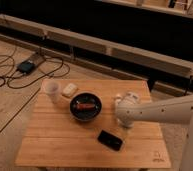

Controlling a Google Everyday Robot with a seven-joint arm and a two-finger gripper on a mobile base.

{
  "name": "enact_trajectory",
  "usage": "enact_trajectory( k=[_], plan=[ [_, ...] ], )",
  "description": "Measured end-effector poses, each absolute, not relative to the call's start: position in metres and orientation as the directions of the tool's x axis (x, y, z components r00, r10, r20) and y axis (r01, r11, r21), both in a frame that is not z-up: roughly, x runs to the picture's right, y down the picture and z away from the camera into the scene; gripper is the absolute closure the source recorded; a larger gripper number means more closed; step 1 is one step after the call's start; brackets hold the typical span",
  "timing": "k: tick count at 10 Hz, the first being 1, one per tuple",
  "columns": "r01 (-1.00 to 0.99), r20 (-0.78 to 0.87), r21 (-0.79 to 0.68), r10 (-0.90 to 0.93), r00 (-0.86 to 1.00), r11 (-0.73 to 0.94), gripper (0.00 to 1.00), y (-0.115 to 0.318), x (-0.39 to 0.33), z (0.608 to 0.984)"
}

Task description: Push the eraser across the table

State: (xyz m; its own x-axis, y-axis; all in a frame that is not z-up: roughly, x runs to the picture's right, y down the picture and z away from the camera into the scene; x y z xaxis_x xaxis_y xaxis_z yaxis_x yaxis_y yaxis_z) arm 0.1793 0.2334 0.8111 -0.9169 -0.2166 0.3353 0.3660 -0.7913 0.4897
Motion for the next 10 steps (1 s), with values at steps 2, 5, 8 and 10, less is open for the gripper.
enact_trajectory(
  k=[2,5,8,10],
  plan=[
    [0.358,0.331,0.492,-0.211,-0.92,-0.794,0.2,0.234,0.175,0.812],
    [0.392,0.4,0.463,-0.207,-0.893,-0.795,0.2,0.232,0.199,0.806],
    [0.43,0.456,0.447,-0.213,-0.864,-0.785,0.21,0.236,0.216,0.798],
    [0.439,0.465,0.455,-0.214,-0.859,-0.775,0.34,0.245,0.216,0.797]
  ],
)
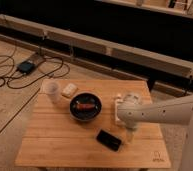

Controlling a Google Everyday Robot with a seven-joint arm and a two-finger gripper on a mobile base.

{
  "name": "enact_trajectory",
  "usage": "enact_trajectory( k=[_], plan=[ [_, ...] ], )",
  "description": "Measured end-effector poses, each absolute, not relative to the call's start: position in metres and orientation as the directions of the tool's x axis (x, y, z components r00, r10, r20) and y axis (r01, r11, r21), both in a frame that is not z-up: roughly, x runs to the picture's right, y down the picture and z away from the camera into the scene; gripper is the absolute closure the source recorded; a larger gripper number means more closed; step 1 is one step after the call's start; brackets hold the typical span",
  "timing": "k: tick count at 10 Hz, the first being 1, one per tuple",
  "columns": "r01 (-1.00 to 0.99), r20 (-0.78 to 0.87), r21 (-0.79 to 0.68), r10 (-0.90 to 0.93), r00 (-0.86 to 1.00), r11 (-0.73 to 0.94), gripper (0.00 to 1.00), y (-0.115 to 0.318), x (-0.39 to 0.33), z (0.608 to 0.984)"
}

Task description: Push the eraser across the table

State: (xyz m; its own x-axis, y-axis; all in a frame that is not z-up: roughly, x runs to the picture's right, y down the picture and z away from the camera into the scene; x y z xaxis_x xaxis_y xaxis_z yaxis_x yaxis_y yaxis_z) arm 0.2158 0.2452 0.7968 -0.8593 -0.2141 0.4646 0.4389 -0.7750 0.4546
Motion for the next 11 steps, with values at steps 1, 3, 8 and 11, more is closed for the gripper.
enact_trajectory(
  k=[1,3,8,11],
  plan=[
    [0.439,0.462,0.465,-0.213,-0.861,-0.768,0.47,0.251,0.211,0.797],
    [0.44,0.457,0.489,-0.208,-0.865,-0.753,0.66,0.262,0.204,0.797],
    [0.39,0.401,0.551,-0.176,-0.899,-0.738,0.85,0.269,0.172,0.794],
    [0.327,0.344,0.588,-0.137,-0.929,-0.74,0.85,0.263,0.14,0.792]
  ],
)
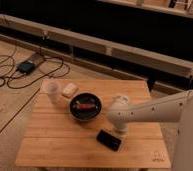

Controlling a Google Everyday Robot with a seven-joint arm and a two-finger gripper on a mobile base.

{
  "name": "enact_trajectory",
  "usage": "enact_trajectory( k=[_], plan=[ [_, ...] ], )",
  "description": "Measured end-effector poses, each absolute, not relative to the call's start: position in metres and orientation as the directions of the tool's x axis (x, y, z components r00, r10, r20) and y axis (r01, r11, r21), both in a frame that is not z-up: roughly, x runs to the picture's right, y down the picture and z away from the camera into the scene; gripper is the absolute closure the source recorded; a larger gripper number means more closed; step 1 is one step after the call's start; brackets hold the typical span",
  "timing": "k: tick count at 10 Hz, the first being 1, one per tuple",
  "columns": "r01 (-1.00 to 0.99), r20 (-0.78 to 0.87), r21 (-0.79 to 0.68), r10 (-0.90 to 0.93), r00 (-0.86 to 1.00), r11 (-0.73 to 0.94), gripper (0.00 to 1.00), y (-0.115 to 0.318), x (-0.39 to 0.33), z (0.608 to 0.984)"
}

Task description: Push the eraser across the table

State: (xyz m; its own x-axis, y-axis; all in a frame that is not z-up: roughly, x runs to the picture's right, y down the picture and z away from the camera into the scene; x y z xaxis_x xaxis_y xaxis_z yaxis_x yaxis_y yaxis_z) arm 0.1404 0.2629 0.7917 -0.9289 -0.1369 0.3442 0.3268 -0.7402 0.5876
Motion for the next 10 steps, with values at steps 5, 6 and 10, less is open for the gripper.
enact_trajectory(
  k=[5,6,10],
  plan=[
    [0.217,0.267,0.648,-0.049,-0.963,-0.731,0.85,0.262,0.107,0.805],
    [0.193,0.248,0.659,-0.032,-0.968,-0.727,0.85,0.263,0.1,0.806],
    [0.104,0.177,0.699,0.031,-0.984,-0.707,0.85,0.268,0.074,0.799]
  ],
)
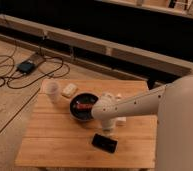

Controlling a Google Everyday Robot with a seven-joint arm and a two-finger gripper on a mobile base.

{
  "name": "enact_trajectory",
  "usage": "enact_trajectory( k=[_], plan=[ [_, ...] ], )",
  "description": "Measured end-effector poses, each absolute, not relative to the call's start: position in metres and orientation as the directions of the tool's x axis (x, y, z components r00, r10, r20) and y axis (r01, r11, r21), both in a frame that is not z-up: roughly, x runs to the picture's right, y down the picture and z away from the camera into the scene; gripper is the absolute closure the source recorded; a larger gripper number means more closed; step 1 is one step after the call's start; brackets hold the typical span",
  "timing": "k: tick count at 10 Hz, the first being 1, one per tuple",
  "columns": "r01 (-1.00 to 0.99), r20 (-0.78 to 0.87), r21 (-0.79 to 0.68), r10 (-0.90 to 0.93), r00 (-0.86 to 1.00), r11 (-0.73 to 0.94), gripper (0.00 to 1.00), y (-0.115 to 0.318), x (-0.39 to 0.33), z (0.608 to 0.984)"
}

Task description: Push the eraser across the table

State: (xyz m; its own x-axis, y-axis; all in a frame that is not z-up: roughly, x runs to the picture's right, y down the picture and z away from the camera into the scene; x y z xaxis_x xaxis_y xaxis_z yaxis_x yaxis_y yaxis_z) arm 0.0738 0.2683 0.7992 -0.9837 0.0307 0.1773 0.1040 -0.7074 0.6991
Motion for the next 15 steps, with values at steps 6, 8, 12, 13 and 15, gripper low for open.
enact_trajectory(
  k=[6,8,12,13,15],
  plan=[
    [0.003,0.055,0.749,0.058,-0.997,-0.662,0.85,0.272,0.047,0.78],
    [0.014,0.057,0.726,0.04,-0.998,-0.687,0.85,0.253,0.057,0.782],
    [0.021,0.059,0.711,0.029,-0.998,-0.703,0.85,0.241,0.066,0.781],
    [0.022,0.059,0.711,0.029,-0.998,-0.703,0.85,0.241,0.066,0.781],
    [0.022,0.059,0.711,0.029,-0.998,-0.703,0.85,0.241,0.066,0.781]
  ],
)
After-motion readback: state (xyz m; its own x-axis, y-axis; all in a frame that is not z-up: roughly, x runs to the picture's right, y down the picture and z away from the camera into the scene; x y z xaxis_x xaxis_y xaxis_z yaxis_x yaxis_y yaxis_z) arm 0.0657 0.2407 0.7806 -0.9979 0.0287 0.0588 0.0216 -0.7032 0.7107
